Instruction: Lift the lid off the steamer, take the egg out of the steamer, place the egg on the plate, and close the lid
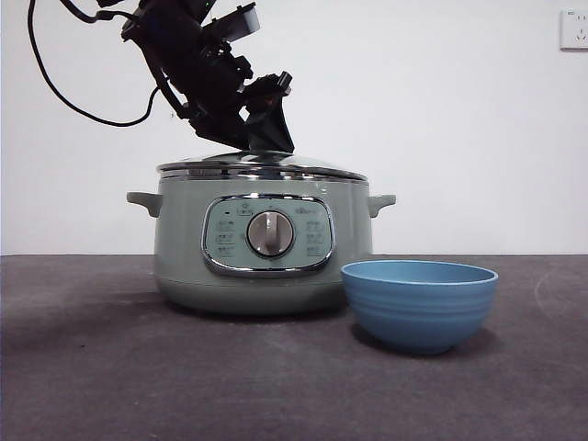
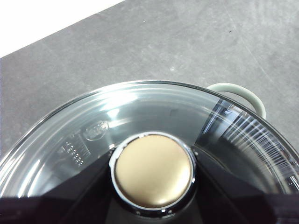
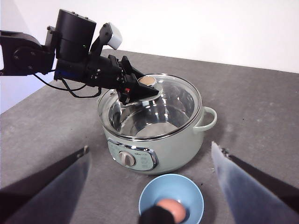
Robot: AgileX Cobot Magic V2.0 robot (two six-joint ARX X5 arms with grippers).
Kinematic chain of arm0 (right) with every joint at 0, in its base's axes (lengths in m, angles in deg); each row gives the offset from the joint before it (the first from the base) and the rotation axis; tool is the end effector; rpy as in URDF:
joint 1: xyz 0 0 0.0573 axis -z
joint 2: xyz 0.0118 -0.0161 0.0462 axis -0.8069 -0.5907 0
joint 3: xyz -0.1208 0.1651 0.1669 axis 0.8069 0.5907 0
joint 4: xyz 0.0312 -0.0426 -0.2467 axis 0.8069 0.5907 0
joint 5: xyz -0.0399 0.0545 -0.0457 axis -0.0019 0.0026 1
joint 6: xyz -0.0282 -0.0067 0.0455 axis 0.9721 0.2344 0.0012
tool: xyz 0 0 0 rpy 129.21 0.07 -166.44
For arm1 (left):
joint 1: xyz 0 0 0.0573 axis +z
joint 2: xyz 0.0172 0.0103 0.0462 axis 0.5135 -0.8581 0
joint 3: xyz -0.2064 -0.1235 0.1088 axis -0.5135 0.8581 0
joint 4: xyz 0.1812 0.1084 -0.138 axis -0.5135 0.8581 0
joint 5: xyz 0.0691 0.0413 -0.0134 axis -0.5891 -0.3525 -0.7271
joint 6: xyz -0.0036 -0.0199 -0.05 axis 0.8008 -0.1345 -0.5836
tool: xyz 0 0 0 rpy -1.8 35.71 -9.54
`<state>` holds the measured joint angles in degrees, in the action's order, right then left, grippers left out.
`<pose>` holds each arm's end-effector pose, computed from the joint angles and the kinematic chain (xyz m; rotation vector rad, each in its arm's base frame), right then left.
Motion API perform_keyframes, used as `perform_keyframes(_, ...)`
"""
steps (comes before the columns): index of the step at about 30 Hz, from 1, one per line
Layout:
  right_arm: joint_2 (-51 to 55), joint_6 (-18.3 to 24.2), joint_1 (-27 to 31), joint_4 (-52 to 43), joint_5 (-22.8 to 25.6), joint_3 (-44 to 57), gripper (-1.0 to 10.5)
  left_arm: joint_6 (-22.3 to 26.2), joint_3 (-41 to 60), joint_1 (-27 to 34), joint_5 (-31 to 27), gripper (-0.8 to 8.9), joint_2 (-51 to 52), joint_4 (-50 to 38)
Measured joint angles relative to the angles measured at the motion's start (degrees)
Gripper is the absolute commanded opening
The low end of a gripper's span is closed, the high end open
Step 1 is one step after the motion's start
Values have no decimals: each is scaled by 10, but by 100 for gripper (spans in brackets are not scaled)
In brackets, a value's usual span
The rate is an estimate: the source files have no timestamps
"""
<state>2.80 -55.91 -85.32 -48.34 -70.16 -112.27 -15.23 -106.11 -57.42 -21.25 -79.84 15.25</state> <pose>0.0855 0.0542 0.3852 0.0111 0.3070 0.5822 0.3703 -0.1907 0.2777 0.2342 0.5162 -0.6752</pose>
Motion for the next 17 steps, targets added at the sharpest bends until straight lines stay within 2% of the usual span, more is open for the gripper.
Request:
perform_keyframes(3, -1, 0, 0, 0, 0, 0, 440, 0, 0, 1, 0, 12, 2, 5)
perform_keyframes(4, -2, 0, 0, 0, 0, 0, 441, 0, 0, 1, -1, 64, 2, 7)
perform_keyframes(5, -2, 0, 0, 0, 0, 0, 440, 0, 0, 1, -1, 142, 2, 8)
perform_keyframes(7, -2, 0, 0, 0, 0, 0, 440, 0, 0, 1, -1, 370, 3, 12)
perform_keyframes(9, -3, 0, 0, 0, 0, 0, 440, 0, -1, 1, -1, 489, 4, 16)
perform_keyframes(17, -4, 0, 0, 0, 0, 0, 440, 11, -2, 1, 1, 503, 10, 35)
